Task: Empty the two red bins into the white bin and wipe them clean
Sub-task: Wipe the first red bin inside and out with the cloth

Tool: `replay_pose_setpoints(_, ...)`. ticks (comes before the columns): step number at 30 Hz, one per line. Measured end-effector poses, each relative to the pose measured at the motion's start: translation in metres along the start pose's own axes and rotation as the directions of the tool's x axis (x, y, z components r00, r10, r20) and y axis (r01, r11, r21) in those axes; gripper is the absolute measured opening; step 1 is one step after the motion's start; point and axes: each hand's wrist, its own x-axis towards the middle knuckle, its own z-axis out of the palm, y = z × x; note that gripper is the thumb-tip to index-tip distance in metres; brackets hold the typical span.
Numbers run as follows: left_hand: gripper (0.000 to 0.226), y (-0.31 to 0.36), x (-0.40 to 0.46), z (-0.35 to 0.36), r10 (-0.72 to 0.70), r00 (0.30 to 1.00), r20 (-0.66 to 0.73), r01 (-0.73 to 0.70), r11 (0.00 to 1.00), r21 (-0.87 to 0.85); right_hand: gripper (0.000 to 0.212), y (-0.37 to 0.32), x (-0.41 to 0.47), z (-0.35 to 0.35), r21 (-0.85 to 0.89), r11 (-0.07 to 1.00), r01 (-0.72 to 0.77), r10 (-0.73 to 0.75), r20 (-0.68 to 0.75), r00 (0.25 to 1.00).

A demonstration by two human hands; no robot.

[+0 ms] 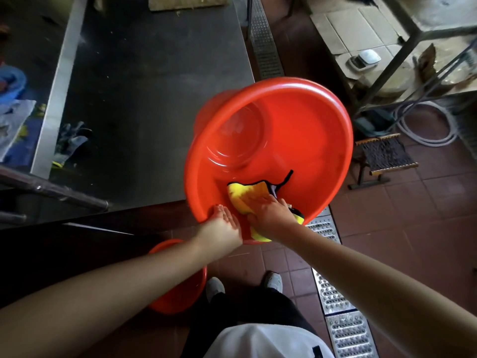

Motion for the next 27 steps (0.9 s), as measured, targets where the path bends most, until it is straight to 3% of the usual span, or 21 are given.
replay_pose_setpoints(3,0.033,-0.004,0.0,0.004,0.005,0.999,-0.035,-0.005,1.0,-0.002,0.055,-0.002,0.035,-0.001,0.011,1.0,-0.015,0.014,0.033,0.999)
replay_pose_setpoints(7,0.041,0.0,0.001,0.009,0.095,0.995,-0.021,-0.093,0.993,0.066,0.048,-0.001,0.094,-0.001,0.014,0.998,-0.061,0.06,0.063,0.996)
replay_pose_setpoints(13,0.035,0.003,0.003,0.013,0.029,0.998,-0.064,-0.031,0.999,-0.021,0.051,-0.003,0.143,0.003,-0.02,0.987,-0.157,0.158,0.078,0.984)
replay_pose_setpoints(18,0.044,0.007,0.0,0.013,0.039,0.999,-0.029,-0.039,0.999,-0.015,0.05,-0.005,0.096,0.004,-0.046,0.997,-0.063,0.066,0.071,0.995)
replay_pose_setpoints(23,0.049,0.001,-0.007,0.01,-0.039,0.999,-0.011,0.038,0.998,-0.046,0.061,-0.009,0.016,0.009,-0.013,0.999,0.033,-0.033,0.007,0.999)
replay_pose_setpoints(27,0.038,-0.008,-0.008,0.011,0.006,1.0,-0.016,-0.006,1.0,0.009,0.063,-0.014,-0.028,0.011,-0.027,0.999,0.043,-0.043,-0.023,0.999)
